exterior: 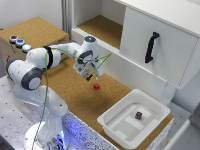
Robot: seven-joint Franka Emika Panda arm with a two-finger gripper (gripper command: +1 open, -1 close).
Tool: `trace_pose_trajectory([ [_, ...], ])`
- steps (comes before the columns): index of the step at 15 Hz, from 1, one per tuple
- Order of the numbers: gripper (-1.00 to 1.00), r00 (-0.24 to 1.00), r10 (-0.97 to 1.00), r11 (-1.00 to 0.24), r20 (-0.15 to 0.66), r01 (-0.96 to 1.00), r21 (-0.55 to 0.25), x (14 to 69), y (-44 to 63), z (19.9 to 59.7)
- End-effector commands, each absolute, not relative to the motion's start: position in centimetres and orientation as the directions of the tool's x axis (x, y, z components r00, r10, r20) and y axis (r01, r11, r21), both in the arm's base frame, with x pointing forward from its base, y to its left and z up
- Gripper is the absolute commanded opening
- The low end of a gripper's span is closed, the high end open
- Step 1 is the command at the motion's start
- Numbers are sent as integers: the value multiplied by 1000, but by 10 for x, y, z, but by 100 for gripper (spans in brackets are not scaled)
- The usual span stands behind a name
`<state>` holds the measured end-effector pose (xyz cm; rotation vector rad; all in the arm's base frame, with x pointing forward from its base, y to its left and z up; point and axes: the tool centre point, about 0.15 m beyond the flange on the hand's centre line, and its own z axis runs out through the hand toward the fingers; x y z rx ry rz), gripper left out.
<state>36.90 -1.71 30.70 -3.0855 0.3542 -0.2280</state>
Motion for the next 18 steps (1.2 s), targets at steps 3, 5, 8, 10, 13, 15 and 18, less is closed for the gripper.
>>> trace_pose_trajectory([
  [3, 100, 978, -157, -987, 135, -154, -37, 383, -12, 249],
  [5, 100, 977, -158, -988, 141, -156, -22, 391, -13, 247],
  [8, 100, 978, -133, -991, 163, -136, 7, 402, -15, 238],
  [10, 100, 979, -103, -994, 177, -106, 11, 410, -13, 232],
  [13, 100, 981, -88, -996, 173, -91, 12, 417, -16, 218],
  [15, 100, 981, -73, -997, 181, -77, 17, 419, -17, 213],
  [18, 100, 982, -84, -996, 172, -87, 11, 420, -20, 205],
])
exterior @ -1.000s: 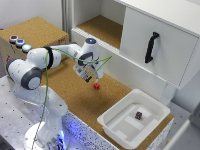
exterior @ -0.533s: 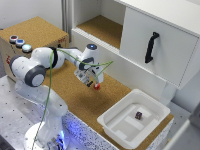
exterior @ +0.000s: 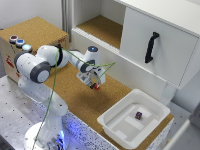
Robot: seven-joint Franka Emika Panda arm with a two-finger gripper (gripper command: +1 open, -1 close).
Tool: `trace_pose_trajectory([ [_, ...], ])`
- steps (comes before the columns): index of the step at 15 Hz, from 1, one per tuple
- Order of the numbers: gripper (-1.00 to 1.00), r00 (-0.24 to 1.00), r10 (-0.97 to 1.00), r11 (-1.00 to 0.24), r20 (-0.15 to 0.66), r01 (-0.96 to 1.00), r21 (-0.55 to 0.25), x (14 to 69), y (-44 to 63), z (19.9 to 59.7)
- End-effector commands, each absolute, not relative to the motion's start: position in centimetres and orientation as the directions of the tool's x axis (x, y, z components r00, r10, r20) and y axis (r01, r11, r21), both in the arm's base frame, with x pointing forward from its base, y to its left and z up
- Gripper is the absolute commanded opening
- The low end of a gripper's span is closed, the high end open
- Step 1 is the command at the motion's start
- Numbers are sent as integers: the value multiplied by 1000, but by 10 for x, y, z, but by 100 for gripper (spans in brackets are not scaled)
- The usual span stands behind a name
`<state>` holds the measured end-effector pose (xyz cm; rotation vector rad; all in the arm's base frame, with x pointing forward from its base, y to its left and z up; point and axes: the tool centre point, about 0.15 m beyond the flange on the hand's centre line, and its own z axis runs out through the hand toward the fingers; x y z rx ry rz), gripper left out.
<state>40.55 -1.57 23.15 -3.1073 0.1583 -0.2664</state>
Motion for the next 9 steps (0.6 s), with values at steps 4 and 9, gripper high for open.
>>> trace_pose_trajectory([
  [4, -100, 981, -91, -995, 170, -95, 14, 420, -19, 198],
  [9, -100, 981, -81, -996, 178, -86, 20, 418, -15, 200],
])
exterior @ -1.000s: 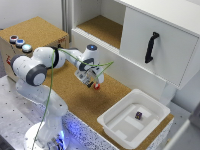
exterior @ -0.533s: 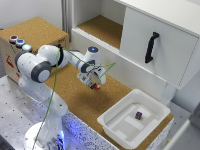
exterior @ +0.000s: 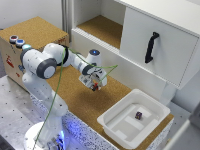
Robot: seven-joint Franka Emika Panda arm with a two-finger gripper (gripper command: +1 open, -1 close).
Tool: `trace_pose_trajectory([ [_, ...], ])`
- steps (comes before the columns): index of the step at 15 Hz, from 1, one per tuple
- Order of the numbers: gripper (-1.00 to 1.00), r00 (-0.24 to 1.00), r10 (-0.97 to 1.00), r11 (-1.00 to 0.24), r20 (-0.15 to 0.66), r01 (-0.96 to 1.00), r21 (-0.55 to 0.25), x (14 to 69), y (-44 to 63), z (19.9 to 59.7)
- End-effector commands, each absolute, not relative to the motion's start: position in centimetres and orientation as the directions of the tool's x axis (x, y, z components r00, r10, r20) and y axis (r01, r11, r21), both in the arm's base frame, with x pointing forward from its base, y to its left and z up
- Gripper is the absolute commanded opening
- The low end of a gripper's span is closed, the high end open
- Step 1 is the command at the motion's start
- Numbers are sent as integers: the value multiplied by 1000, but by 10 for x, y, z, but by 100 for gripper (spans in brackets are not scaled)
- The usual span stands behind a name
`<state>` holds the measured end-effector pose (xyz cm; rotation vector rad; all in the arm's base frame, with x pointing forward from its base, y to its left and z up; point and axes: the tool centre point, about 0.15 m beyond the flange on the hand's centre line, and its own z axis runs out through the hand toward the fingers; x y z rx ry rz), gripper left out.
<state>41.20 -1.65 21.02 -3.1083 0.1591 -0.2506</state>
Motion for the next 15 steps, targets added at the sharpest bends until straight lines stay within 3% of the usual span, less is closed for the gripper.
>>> trace_pose_trajectory([
  [1, -100, 980, -84, -996, 181, -88, 16, 418, -15, 202],
  [7, -100, 974, -41, -998, 221, -51, 38, 410, -10, 243],
  [11, -100, 964, 24, -1000, 263, 25, -1, 394, -15, 277],
  [15, -100, 968, 75, -996, 239, 84, -25, 386, -10, 292],
])
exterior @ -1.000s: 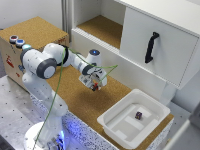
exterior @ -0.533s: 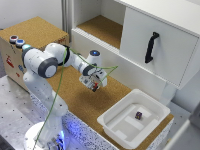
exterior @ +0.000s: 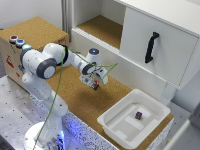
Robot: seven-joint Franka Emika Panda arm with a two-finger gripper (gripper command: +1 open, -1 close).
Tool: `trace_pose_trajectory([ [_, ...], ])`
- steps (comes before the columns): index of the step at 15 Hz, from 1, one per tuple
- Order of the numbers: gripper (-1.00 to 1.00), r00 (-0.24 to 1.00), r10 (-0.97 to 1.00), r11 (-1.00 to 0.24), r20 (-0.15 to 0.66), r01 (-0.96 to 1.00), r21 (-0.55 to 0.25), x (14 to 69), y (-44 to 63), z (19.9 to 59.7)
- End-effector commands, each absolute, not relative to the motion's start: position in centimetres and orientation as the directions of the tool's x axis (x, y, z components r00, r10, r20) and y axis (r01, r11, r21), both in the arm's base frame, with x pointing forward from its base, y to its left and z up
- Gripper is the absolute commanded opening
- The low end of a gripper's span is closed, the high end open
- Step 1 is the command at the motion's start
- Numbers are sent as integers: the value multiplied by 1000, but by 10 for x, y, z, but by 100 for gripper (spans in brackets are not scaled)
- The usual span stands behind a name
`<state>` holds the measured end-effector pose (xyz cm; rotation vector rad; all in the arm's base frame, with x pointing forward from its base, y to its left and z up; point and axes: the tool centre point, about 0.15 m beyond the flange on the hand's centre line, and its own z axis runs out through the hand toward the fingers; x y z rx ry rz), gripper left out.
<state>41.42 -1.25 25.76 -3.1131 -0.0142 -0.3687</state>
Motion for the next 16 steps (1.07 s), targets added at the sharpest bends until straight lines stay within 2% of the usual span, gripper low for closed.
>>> trace_pose_trajectory([
  [1, -100, 975, 82, -996, 206, 86, -10, 386, -8, 290],
  [4, -100, 962, 185, -983, 199, 185, 24, 393, 0, 288],
  [9, -100, 888, 412, -908, 204, 418, 16, 415, 0, 286],
  [10, -100, 847, 483, -873, 222, 484, 54, 416, 1, 285],
  [12, -100, 765, 608, -790, 213, 610, 65, 416, 4, 281],
  [16, -100, 479, 858, -507, 185, 848, 155, 393, 11, 265],
])
